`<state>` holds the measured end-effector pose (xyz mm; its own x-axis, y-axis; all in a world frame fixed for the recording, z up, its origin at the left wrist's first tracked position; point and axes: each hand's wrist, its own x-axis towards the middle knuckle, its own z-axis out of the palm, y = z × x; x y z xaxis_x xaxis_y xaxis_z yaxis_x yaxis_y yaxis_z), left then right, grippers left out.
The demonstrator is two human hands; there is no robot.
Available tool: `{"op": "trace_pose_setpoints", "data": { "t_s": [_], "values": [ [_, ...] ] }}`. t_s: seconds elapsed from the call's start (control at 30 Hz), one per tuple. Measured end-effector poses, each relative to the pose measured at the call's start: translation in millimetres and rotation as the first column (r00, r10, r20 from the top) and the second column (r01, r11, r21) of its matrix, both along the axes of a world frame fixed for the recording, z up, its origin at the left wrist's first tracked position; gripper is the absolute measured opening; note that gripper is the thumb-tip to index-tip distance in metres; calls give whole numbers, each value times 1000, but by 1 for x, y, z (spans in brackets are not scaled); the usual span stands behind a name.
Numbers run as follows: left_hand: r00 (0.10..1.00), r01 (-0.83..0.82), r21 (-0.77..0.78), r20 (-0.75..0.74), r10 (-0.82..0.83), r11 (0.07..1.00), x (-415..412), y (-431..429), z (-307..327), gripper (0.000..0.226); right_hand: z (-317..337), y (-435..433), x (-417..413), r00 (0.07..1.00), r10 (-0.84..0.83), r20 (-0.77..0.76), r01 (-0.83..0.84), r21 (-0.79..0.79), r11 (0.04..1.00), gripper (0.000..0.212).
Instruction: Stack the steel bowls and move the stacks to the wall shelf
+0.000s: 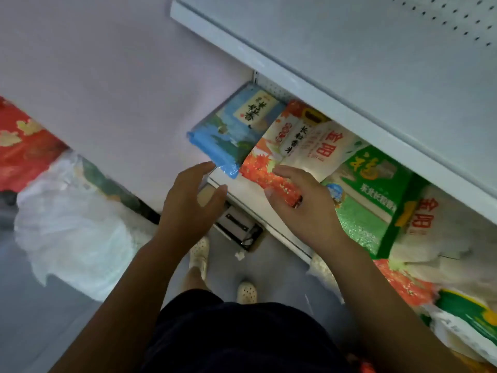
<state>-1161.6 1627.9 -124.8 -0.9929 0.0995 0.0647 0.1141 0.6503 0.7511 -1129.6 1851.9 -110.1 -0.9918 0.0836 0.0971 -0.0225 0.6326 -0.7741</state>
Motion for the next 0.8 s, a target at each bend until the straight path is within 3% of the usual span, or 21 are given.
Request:
{"op": "trace_pose_setpoints", "data": {
  "t_s": [0.13, 0.3, 0.43, 0.6, 0.8],
  "values": [
    [981, -122, -63, 142, 130, 990, 77, -41, -14, 50, -24, -35, 26, 937, 255, 237, -261, -9, 965, 41],
    [883, -360, -154, 260, 390, 920, 159, -94, -22, 48, -30, -101, 31, 735, 544, 405, -612, 50, 789, 50],
    [773, -550, -199, 248, 584, 811, 215, -135, -23, 49, -34, -160, 41, 604, 679, 417, -753, 18, 658, 49],
    [666, -667, -282, 187, 722, 689, 288, -208, -10, 48, -38, -270, 65, 479, 787, 390, -856, 11, 516, 49],
    [433, -856, -265, 101, 896, 443, 392, -314, 13, 48, -16, -445, 133, 295, 914, 280, -955, 53, 293, 48]
  ]
}}
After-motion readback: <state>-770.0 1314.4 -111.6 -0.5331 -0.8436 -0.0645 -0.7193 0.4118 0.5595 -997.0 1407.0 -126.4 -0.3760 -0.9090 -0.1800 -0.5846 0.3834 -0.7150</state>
